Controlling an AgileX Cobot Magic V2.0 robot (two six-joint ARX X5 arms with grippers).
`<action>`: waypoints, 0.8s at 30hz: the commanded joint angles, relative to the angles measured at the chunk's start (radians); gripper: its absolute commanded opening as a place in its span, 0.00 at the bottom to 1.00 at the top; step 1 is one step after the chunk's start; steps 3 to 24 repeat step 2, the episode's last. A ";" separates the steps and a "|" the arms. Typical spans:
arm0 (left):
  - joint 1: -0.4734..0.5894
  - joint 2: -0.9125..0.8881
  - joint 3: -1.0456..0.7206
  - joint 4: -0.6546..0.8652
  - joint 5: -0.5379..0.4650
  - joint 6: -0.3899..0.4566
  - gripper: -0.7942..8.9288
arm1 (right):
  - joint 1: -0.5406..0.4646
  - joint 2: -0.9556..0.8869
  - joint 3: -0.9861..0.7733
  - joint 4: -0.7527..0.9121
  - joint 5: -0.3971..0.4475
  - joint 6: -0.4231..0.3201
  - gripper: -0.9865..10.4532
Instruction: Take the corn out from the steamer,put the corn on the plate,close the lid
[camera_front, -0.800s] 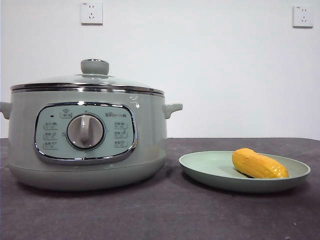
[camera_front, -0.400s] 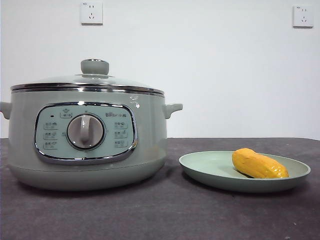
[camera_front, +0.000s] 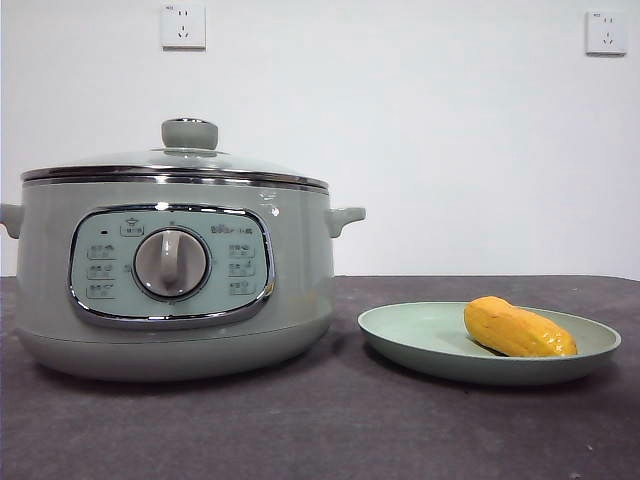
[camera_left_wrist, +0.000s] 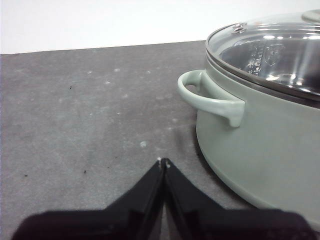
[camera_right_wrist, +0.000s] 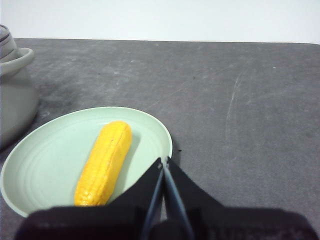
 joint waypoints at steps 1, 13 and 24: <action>0.004 -0.003 -0.014 0.004 -0.003 -0.010 0.08 | 0.001 0.000 -0.013 0.006 0.002 0.009 0.09; 0.004 -0.003 -0.014 0.004 -0.003 -0.010 0.08 | 0.001 0.000 -0.013 0.006 0.002 0.009 0.09; 0.004 -0.003 -0.014 0.004 -0.003 -0.010 0.08 | 0.001 0.000 -0.013 0.006 0.002 0.009 0.09</action>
